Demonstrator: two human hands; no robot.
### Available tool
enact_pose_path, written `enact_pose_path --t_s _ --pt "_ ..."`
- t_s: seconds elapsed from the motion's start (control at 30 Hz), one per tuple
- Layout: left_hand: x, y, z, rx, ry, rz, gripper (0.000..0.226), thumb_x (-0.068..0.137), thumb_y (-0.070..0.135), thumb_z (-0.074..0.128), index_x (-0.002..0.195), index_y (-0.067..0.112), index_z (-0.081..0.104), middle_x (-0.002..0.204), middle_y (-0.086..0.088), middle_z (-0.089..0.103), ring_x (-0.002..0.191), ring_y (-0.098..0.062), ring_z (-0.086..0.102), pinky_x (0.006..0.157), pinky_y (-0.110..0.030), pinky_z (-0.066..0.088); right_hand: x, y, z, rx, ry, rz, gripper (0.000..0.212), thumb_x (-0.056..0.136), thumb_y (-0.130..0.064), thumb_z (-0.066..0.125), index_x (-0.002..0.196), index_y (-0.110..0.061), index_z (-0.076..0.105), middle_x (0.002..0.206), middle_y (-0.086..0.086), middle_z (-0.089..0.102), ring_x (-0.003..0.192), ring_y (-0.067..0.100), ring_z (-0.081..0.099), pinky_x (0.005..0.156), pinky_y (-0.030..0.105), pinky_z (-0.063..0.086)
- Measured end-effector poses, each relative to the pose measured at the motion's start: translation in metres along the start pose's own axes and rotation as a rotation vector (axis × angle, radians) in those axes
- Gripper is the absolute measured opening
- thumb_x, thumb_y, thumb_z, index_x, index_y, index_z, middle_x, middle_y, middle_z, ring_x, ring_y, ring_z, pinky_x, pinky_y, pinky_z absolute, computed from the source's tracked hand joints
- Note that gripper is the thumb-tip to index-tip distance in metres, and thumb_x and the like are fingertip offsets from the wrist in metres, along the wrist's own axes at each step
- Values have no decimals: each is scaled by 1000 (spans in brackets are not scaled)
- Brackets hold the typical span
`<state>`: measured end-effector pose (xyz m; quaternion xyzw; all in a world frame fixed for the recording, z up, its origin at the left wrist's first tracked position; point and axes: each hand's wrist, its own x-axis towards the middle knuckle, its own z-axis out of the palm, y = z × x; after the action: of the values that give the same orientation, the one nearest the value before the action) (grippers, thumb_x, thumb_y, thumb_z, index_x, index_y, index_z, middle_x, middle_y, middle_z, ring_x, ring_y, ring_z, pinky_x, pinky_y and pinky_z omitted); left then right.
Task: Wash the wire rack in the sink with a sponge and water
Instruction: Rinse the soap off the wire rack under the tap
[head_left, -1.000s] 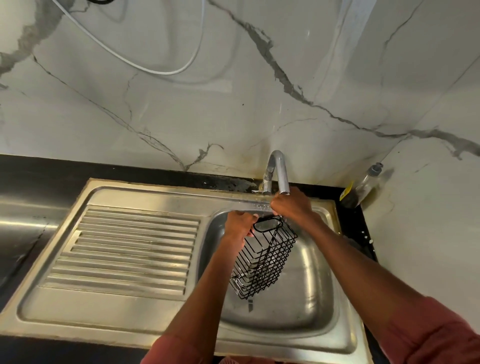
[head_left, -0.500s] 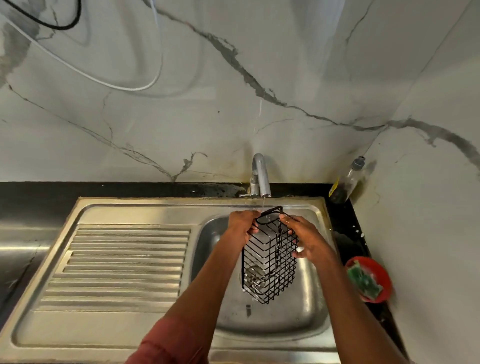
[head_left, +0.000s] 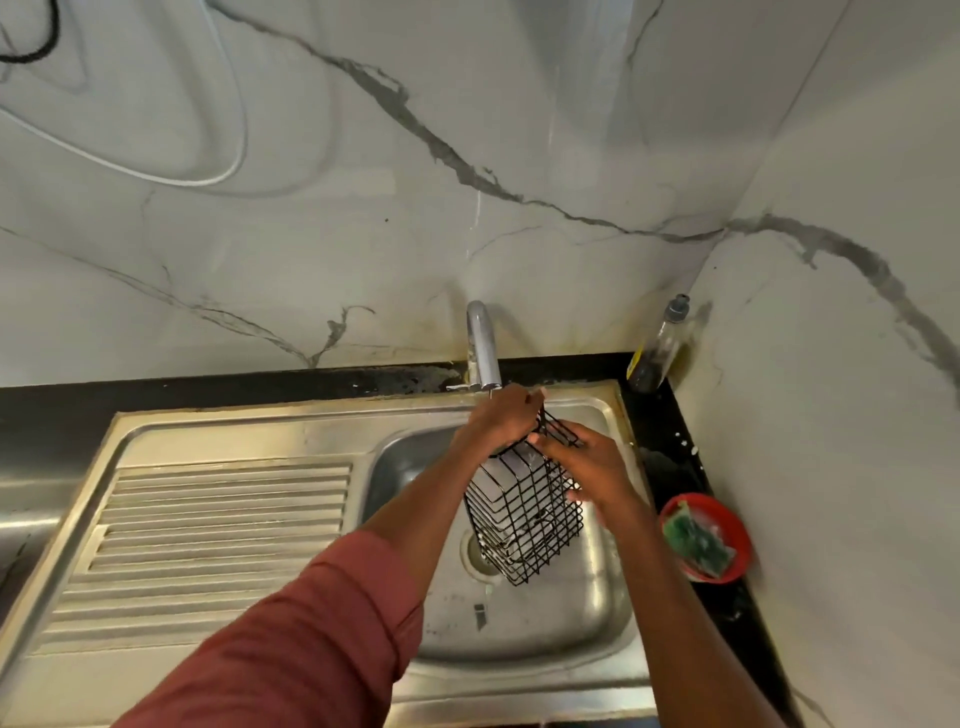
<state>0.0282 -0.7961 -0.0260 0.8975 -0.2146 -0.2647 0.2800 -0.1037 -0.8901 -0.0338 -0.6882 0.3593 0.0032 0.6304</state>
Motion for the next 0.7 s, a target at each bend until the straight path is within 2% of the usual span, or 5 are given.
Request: enact_pose_path --t_s 0.1,0.2,0.37,0.47,0.7 --pt "1 -9 -7 -47 -65 35 56 113 41 35 87 3 67 77 -18 68 69 -30 67 74 -41 56 1 0 0 8 82 -28 39 63 -66 85 96 -49 72 100 -17 72 97 10 67 73 42 63" --pt "-12 -30 -11 -319 -73 -21 44 112 37 41 92 9 69 74 -11 69 56 -17 67 61 -34 58 0 -1 -8 81 185 3 35 67 -63 83 94 -43 72 101 -12 70 97 14 64 67 37 60" --pt "-44 -57 -7 -606 31 10 37 110 42 43 110 16 71 87 -2 78 86 -17 75 85 -31 53 -3 -3 -6 137 243 98 57 65 -65 84 112 -36 69 105 -6 61 98 17 59 63 36 60" --pt "-62 -68 9 -781 107 -15 42 108 47 45 111 14 73 97 -6 79 93 -16 74 84 -22 53 -5 -6 0 246 261 177 50 61 -68 85 96 -37 67 114 2 62 104 28 61 69 48 63" --pt "-82 -102 29 -704 216 -140 51 108 46 42 98 8 75 89 -3 74 83 -12 66 74 -26 47 -13 3 -6 504 247 329 71 70 -69 78 118 -21 56 123 11 52 109 46 60 75 55 61"
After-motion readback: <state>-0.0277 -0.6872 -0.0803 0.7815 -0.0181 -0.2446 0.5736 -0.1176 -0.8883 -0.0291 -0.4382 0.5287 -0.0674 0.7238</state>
